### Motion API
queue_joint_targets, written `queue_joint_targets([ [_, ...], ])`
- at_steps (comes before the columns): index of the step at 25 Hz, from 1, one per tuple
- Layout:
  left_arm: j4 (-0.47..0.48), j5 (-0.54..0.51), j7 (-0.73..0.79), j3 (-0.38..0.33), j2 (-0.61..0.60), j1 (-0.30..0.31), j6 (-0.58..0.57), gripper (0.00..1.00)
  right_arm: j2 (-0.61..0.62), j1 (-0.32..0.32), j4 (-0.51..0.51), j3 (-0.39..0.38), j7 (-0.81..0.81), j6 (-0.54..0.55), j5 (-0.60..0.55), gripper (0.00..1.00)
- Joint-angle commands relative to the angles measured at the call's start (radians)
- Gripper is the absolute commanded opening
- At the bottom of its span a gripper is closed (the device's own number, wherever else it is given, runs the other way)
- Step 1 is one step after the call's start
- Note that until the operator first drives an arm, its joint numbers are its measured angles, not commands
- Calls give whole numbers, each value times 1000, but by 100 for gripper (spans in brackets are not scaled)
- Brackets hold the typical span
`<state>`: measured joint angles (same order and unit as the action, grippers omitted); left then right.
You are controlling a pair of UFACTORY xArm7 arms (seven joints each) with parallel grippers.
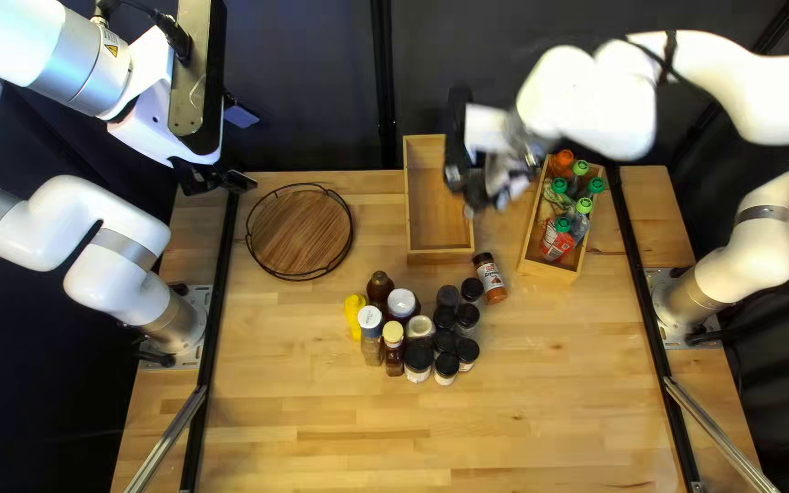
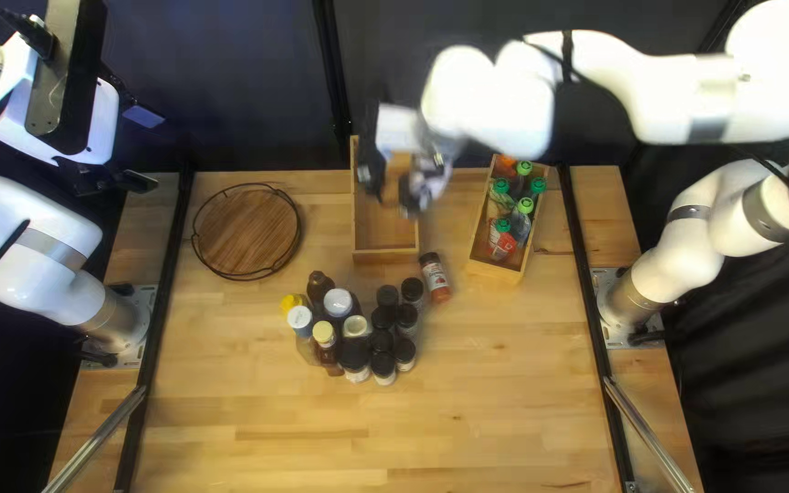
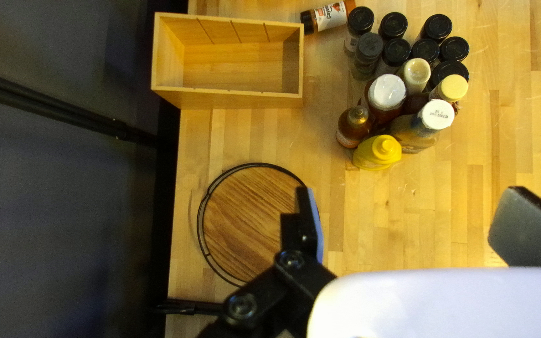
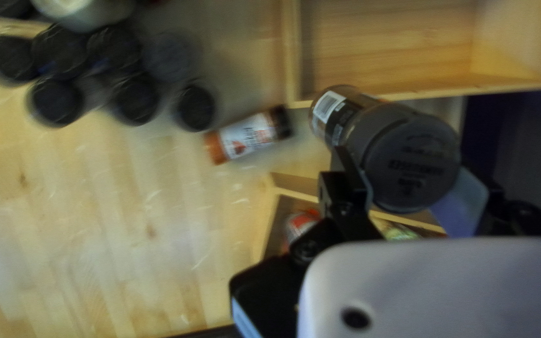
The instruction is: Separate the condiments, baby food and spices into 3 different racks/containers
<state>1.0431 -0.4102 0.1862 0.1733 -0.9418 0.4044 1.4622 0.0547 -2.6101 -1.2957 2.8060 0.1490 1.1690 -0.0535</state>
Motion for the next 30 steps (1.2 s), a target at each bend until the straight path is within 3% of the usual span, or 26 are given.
queue_joint_targets([
  [1, 0, 0, 0, 0, 0, 0, 0, 100, -60, 16, -30, 16, 50, -26, 6, 0],
  [15, 0, 0, 0, 0, 0, 0, 0, 100, -161, 102, 55, 98, 139, -222, -9, 0],
  [22, 0, 0, 0, 0, 0, 0, 0, 100, -235, 110, 93, 131, 87, -342, -79, 0],
  [30, 0, 0, 0, 0, 0, 0, 0, 100, -355, 99, 48, 168, 19, -393, -156, 0],
])
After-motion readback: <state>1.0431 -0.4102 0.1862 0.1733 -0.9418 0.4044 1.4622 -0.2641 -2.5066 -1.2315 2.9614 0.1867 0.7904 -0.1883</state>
